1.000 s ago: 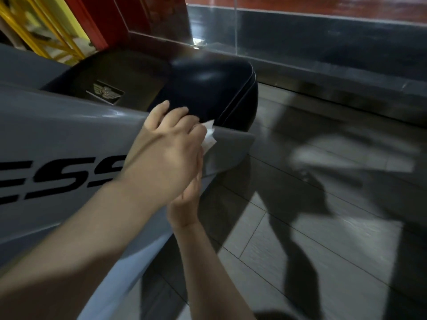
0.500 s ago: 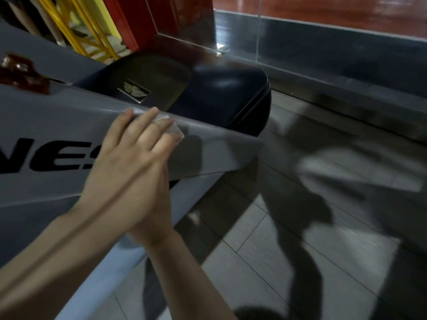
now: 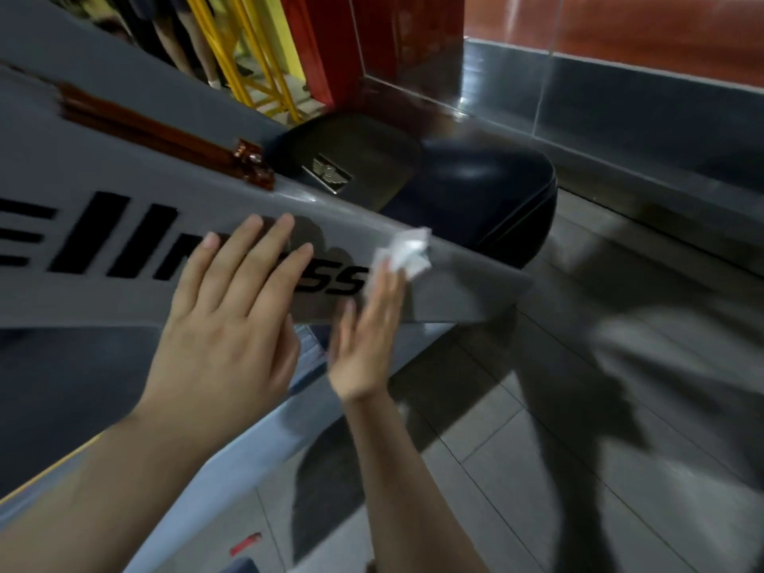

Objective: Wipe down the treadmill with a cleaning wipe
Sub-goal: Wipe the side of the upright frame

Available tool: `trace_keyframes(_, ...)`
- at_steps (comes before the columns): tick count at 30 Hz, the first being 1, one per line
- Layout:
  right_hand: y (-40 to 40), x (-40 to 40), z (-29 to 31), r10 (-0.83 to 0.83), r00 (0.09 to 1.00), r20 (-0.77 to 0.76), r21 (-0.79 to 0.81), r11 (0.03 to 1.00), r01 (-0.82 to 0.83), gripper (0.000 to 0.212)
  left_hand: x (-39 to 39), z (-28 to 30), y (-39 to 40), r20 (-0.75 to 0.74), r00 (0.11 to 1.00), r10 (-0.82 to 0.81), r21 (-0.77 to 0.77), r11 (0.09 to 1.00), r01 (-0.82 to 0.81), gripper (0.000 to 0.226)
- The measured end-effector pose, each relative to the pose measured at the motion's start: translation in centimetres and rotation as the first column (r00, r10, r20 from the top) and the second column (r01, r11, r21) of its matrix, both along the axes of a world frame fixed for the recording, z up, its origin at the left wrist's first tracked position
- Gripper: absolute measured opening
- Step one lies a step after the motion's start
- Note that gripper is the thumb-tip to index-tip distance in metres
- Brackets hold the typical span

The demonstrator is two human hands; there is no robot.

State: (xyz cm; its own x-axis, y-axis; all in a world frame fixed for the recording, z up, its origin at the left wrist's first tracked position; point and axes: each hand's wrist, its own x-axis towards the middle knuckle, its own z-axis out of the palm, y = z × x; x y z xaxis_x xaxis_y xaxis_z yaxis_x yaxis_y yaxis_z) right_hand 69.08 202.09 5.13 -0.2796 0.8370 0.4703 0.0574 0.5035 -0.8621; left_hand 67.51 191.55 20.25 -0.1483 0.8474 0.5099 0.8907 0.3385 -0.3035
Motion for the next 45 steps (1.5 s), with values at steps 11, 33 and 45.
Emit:
trace_keyframes(11, -5.8, 0.7, 6.0, 0.234, 0.964, 0.126, 0.439, 0.858, -0.266, 0.069, -0.5, 3.2, -6.1, -0.041, 0.987, 0.155, 0.102, 0.983, -0.150, 0.065)
trace_keyframes(33, -7.3, 0.3, 12.5, 0.125, 0.950, 0.287, 0.667, 0.686, -0.292, 0.076, -5.2, 14.3, -15.2, -0.323, 0.890, 0.321, 0.293, 0.928, -0.229, 0.060)
trace_keyframes(45, -7.8, -1.6, 16.6, 0.104, 0.965, 0.240, 0.878, 0.401, -0.261, 0.077, -8.3, 20.1, -18.1, -0.476, 0.758, 0.445, 0.484, 0.853, -0.197, 0.056)
